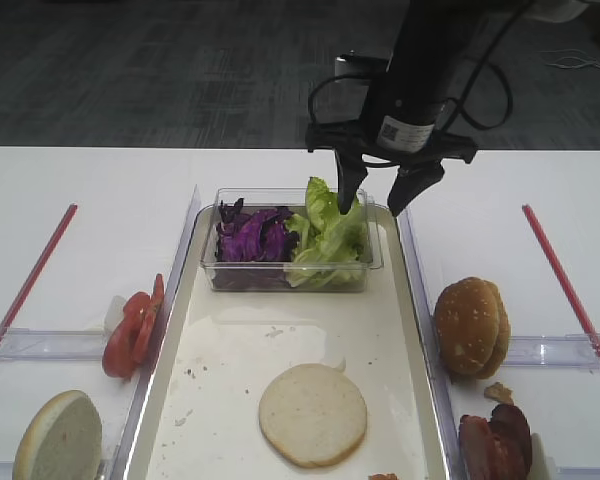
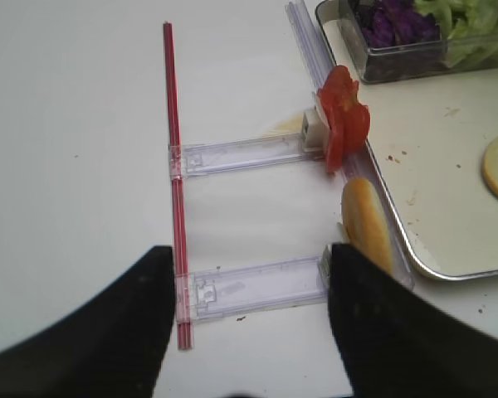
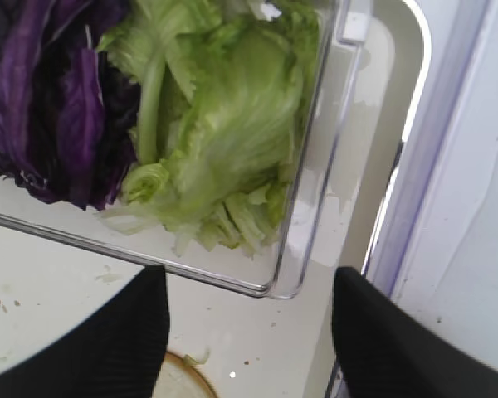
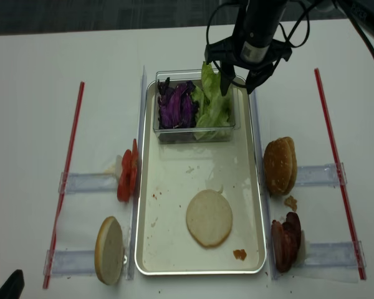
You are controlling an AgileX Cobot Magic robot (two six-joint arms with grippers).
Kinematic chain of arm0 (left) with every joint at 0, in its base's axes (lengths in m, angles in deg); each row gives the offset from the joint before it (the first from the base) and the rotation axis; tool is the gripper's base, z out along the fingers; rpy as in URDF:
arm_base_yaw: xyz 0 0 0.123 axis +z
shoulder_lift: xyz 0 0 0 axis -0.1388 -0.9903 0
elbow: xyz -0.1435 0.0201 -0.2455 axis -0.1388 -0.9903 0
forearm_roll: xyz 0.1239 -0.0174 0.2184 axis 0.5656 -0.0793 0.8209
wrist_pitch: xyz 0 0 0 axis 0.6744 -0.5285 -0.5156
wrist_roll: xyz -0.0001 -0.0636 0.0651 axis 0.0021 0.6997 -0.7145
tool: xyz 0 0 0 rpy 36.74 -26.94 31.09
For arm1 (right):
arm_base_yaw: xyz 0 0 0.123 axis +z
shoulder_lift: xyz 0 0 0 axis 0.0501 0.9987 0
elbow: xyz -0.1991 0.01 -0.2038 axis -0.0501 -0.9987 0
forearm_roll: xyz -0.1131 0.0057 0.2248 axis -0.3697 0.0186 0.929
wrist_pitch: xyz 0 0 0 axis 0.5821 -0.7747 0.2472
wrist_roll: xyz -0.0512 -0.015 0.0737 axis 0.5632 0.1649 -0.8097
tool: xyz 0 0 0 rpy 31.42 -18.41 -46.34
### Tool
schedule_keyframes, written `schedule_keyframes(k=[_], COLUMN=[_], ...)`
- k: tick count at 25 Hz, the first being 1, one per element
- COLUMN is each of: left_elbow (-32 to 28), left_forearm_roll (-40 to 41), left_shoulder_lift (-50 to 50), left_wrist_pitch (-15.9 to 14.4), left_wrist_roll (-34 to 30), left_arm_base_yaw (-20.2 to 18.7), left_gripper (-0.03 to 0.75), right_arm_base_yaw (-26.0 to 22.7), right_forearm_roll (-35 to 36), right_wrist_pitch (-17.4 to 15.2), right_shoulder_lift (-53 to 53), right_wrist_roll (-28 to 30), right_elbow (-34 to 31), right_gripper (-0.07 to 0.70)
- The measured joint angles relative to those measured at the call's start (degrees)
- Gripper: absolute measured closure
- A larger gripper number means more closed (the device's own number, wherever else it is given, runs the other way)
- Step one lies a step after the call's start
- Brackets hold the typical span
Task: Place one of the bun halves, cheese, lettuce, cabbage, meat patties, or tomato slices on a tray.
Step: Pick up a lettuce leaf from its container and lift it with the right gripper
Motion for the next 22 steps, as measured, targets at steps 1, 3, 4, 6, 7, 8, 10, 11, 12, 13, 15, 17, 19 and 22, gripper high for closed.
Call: schedule_keyframes(k=[1,3,4,6,7,8,10,11,12,13,15,17,19,22], left_elbow=[0.0,0.0,0.0,0.0,0.0,0.0,0.0,0.0,0.0,0.0,0.0,0.0,0.0,0.0], left_forearm_roll=[0.0,0.0,0.0,0.0,0.0,0.0,0.0,0.0,0.0,0.0,0.0,0.0,0.0,0.0], left_shoulder_lift=[0.0,0.0,0.0,0.0,0.0,0.0,0.0,0.0,0.0,0.0,0.0,0.0,0.0,0.0], left_wrist_pitch=[0.0,0.0,0.0,0.0,0.0,0.0,0.0,0.0,0.0,0.0,0.0,0.0,0.0,0.0], left_wrist_roll=[0.0,0.0,0.0,0.0,0.0,0.0,0.0,0.0,0.0,0.0,0.0,0.0,0.0,0.0], left_arm_base_yaw=[0.0,0.0,0.0,0.0,0.0,0.0,0.0,0.0,0.0,0.0,0.0,0.0,0.0,0.0], left_gripper=[0.324,0.324,0.324,0.324,0.324,0.324,0.324,0.324,0.324,0.324,0.324,0.324,0.324,0.324], right_arm_base_yaw=[0.46,1.15,1.42,2.15,2.31,2.75,3.37,3.53,3.8,3.88,3.82,3.82,3.82,3.82], right_forearm_roll=[0.03,0.13,0.13,0.13,0.13,0.13,0.03,0.03,0.03,-0.07,-0.91,-2.06,-3.87,-5.17], right_wrist_pitch=[0.0,0.0,0.0,-0.09,-0.21,-0.21,-0.21,-0.21,-0.21,-0.21,-0.21,-0.21,-0.21,-0.21], right_shoulder_lift=[0.25,1.14,1.51,3.05,3.84,4.52,6.33,7.28,8.05,8.9,10.02,10.5,10.5,10.5], right_wrist_roll=[0.0,0.0,-0.13,-0.57,-0.73,-0.82,-0.82,-0.96,-1.19,-1.54,-2.47,-3.3,-3.73,-4.76], right_elbow=[-0.01,0.38,0.75,1.96,2.96,3.96,6.64,7.96,9.0,10.05,11.21,11.57,11.7,11.82], right_gripper=[0.181,0.181,0.181,0.181,0.182,0.182,0.182,0.182,0.183,0.185,0.191,0.195,0.196,0.197])
